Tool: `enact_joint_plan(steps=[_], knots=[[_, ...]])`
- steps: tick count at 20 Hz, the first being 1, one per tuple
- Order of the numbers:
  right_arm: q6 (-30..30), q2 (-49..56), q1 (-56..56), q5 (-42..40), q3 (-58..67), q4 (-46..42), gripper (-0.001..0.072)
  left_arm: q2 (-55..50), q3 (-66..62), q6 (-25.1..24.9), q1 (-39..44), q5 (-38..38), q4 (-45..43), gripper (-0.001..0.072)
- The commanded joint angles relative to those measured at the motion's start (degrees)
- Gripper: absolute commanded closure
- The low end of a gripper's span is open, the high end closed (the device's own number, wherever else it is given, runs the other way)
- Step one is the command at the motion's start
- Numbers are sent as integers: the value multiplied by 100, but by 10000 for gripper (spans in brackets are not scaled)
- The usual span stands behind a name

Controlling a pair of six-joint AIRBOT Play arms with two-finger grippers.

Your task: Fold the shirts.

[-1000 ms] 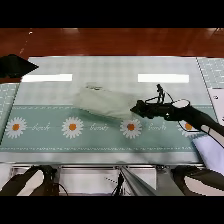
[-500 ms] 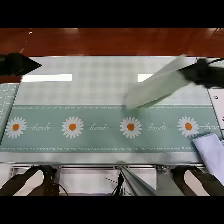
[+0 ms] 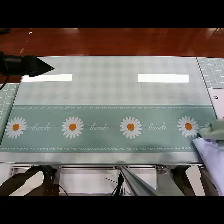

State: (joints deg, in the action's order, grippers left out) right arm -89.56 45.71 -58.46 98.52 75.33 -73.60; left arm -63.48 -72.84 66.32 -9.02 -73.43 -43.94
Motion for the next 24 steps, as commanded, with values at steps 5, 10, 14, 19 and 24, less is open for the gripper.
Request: enact_joint_plan(steps=[5, 10, 14, 19, 24], knots=[[15, -120, -898, 776, 66, -2369, 694, -50, 0, -466, 129, 789, -4, 686], [-142, -201, -898, 782, 66, -3213, 693, -83, -2, -734, 129, 1587, -4, 687], [-151, -297, -901, 782, 61, -3432, 692, -127, -2, -737, 129, 1759, -7, 687], [-149, -367, -898, 778, 61, -3477, 691, -125, -2, -737, 129, 1762, -4, 687], [-129, -367, -898, 780, 61, -3477, 442, -125, -2, -734, 129, 1843, -4, 687]])
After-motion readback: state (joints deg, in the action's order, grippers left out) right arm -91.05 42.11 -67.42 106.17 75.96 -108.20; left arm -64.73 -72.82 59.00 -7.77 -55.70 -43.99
